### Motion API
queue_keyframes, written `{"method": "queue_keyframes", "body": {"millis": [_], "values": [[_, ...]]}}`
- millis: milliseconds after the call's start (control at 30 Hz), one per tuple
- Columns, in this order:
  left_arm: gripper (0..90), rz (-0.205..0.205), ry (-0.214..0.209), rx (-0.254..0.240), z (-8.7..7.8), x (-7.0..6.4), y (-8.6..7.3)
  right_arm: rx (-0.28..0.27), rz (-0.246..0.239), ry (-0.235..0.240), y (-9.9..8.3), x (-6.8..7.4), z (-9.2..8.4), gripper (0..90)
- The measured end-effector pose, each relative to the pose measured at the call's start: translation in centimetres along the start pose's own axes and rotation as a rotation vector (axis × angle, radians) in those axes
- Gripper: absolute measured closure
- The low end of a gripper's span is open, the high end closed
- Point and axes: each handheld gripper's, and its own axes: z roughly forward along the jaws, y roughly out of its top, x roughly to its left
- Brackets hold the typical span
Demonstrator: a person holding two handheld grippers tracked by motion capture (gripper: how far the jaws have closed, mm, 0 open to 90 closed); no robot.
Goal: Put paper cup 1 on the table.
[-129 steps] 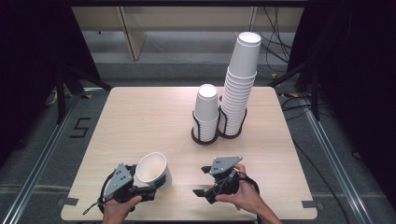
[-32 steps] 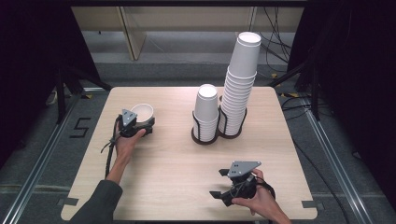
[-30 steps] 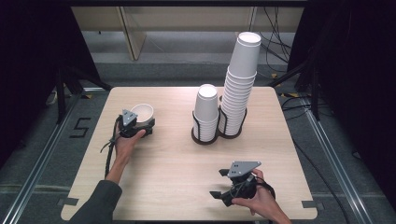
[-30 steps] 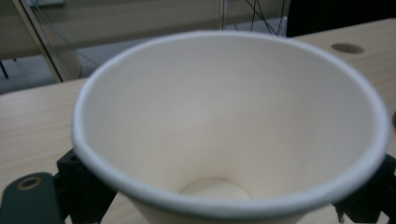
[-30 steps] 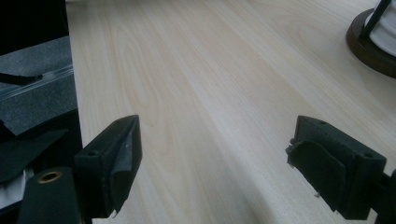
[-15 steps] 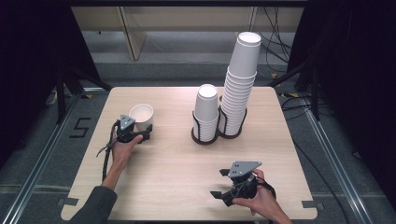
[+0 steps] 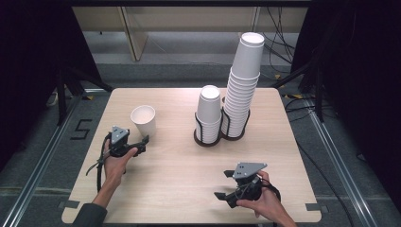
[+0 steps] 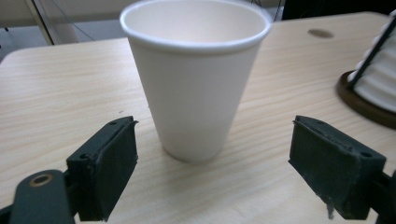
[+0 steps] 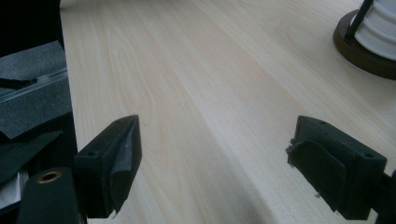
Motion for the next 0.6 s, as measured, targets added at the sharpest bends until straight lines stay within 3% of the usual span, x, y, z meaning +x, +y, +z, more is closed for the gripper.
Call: {"method": "queue_keyframes", "body": {"millis": [133, 267, 400, 600], "values": [[14.6, 0.001, -0.013, -0.032, -2.2, -1.3, 0.1, 0.001, 0.009, -0.004, 0.0, 0.1, -0.1, 17.3], [14.6, 0.015, -0.050, -0.050, -3.8, -2.9, -0.2, -0.009, -0.014, -0.020, 0.0, -0.1, -0.1, 17.3], [14.6, 0.026, -0.093, -0.053, -5.0, -4.7, -0.9, -0.008, 0.019, -0.016, -0.1, -0.1, -0.2, 17.3], [14.6, 0.014, -0.132, -0.032, -6.3, -6.4, -2.1, -0.013, 0.019, -0.031, -0.1, -0.4, -0.4, 17.3]]}}
